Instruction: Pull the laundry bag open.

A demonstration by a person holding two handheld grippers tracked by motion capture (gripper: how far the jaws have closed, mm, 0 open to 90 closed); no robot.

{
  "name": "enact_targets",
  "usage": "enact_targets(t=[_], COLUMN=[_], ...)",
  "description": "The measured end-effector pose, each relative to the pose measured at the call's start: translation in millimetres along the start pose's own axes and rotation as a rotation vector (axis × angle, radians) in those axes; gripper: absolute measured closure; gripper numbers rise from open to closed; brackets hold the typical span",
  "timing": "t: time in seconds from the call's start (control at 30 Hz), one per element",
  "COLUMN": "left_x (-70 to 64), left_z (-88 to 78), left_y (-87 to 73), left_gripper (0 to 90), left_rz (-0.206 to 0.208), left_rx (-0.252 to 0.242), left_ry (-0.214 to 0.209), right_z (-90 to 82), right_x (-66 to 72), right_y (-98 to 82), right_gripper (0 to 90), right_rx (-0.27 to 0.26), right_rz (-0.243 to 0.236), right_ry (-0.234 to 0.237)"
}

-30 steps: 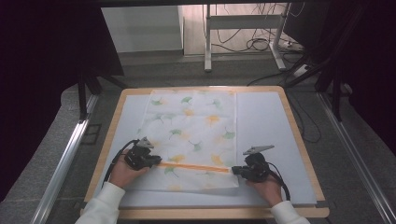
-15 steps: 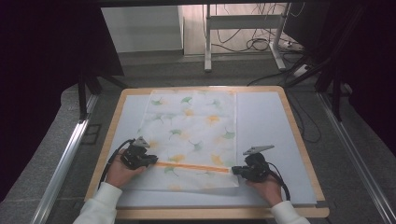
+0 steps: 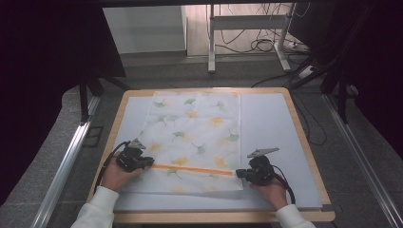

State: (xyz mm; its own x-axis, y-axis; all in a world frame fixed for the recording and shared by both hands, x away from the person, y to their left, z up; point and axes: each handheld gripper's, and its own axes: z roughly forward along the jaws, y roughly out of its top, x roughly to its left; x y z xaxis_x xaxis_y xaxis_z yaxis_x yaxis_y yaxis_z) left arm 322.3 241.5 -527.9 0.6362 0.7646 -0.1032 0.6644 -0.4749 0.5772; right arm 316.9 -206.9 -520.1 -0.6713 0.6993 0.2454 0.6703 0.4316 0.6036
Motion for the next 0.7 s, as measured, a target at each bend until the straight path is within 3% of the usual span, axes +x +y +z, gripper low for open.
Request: enact_targets(t=[0.27,0.7], left_x=[10.2,20.0], left_z=[-6.7,-12.0], left_y=[-7.8,-14.3], left_gripper=[84.4,84.4], left_rz=[-0.02,-0.04], left_rx=[0.003,0.002], left_ry=[0.034,0.051], right_z=[0.0,-0.1], right_x=[0.3,0.2], right_y=[0.0,0.1], right_gripper=[89.4,89.3], right_rx=[0.0,0.0], right_rz=[-0.002,0.0], right_ry=[-0.002,-0.001])
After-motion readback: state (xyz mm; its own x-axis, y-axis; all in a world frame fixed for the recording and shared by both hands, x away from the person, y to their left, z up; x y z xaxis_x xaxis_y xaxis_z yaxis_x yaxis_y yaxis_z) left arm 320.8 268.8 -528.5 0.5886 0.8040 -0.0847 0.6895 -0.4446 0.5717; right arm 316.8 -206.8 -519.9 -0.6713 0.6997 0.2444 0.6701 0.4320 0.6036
